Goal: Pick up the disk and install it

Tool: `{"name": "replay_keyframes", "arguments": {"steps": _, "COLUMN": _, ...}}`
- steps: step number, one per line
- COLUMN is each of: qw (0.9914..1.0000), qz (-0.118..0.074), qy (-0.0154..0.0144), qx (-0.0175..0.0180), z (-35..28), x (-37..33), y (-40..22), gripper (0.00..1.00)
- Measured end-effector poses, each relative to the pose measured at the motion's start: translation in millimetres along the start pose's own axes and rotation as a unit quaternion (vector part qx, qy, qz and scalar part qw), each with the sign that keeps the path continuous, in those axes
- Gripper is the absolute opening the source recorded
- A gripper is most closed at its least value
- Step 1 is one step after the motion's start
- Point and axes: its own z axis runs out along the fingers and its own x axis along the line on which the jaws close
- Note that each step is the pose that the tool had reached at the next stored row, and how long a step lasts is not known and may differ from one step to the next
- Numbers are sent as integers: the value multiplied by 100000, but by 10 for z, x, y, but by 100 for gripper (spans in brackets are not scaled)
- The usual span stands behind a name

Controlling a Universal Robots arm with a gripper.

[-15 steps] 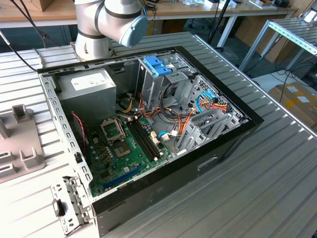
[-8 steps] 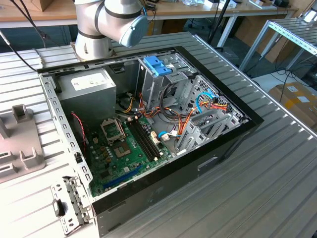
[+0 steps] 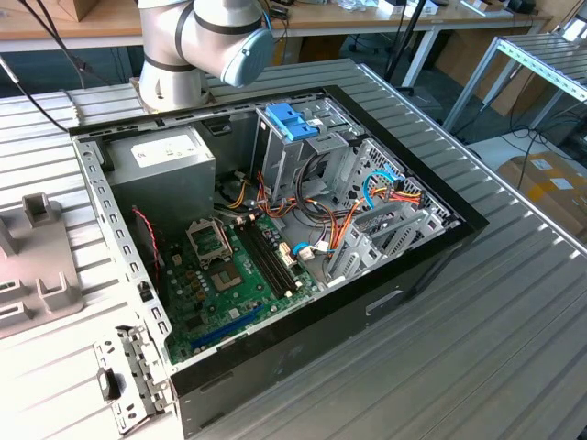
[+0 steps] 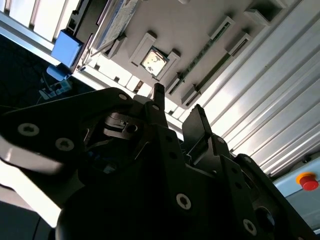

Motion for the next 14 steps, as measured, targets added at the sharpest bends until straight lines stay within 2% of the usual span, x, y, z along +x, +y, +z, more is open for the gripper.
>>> {"name": "replay_keyframes", "arguments": {"steps": 9, "qw": 100000, "qz": -3, "qy": -1, "qx": -1, "z": 1, "x": -44, "y": -2, "gripper": 42}}
{"name": "replay_keyframes", "arguments": {"steps": 14, "qw": 100000, "qz": -2, "qy": 1, "qx": -3, "z": 3, "x": -97, "y": -5, "gripper": 42}}
